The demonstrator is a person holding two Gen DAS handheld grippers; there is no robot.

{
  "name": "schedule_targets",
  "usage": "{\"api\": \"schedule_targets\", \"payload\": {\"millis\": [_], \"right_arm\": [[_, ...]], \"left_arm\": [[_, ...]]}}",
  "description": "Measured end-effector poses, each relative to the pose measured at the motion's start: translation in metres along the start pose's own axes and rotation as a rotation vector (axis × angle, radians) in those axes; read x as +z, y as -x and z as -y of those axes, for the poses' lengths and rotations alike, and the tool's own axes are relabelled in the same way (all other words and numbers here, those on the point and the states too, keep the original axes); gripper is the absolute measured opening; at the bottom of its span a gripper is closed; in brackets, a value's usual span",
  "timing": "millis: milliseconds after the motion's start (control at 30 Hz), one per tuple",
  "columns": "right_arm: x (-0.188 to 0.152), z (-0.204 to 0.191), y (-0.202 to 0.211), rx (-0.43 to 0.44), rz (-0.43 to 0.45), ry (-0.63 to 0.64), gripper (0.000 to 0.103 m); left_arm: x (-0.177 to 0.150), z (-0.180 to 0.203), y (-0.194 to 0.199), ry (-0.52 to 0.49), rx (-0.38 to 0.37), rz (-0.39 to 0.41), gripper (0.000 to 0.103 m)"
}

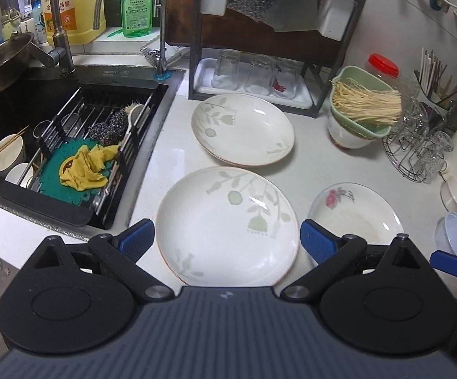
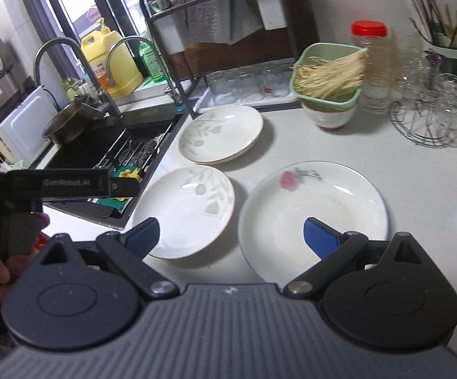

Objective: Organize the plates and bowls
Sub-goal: 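Move both grippers toward the rim of the green leaf-print plate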

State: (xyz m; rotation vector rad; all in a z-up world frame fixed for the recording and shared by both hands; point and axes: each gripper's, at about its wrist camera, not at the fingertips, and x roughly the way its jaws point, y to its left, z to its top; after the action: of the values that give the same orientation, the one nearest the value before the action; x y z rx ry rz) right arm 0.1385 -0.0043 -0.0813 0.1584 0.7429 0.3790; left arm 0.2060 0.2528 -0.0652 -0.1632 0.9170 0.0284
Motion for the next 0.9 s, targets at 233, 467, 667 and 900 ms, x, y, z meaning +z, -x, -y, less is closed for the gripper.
{"api": "schedule_targets", "payload": {"millis": [233, 467, 667, 900], "right_arm": [[0.002, -0.016, -0.028, 0.015, -0.028, -0.054, 0.099], [-0.006, -0.031, -0.058, 0.049, -0.098, -0.143, 0.094], [-0.012, -0.035, -0.078, 0.021, -0.141, -0.220, 0.076], [-0.025, -0.034, -0.103, -0.040, -0.168, -0.332, 0.063]], "left_arm": [[0.014, -0.042, -0.013, 0.012, 0.027, -0.010, 0.100], [0.022, -0.080, -0.045, -0.020, 0.020, -0.084, 0.100], [0.017, -0.089, -0.081, -0.091, -0.038, -0.158, 0.100], [0.015, -0.090, -0.112, -0.155, -0.119, -0.176, 0.099]]}}
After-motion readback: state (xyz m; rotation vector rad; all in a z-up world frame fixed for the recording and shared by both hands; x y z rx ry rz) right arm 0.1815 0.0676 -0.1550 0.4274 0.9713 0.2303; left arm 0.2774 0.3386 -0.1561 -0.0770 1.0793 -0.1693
